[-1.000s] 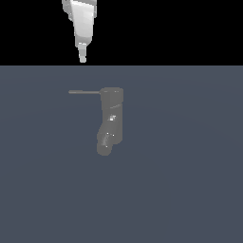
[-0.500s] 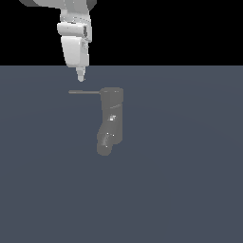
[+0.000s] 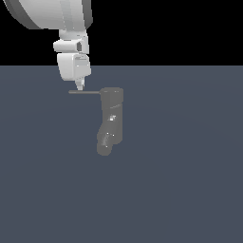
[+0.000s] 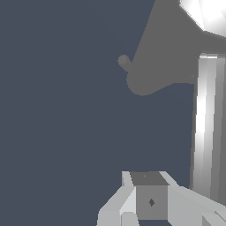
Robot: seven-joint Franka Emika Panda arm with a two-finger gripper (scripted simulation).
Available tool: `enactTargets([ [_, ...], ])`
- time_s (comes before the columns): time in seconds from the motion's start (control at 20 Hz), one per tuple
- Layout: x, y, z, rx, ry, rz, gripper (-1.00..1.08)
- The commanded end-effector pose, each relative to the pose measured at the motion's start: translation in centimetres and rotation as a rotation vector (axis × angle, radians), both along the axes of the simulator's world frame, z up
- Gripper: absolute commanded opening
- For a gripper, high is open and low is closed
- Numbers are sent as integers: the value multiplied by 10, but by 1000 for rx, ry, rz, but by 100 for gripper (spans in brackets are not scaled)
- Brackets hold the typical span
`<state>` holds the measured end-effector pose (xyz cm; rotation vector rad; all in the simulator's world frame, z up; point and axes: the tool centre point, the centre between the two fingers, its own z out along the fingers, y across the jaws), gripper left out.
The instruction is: Turn on the faucet by rotating a designated handle.
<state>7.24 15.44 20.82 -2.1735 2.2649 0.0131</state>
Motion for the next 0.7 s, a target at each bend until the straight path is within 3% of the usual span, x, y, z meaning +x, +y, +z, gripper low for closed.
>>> enactTargets([
  [0.0,2,1,-4,-5,-3,-19,-100],
  [0.4,3,2,-7,-8,-3,-27,-100],
  [0.65,-10,3,-7,-8,-3,-27,-100],
])
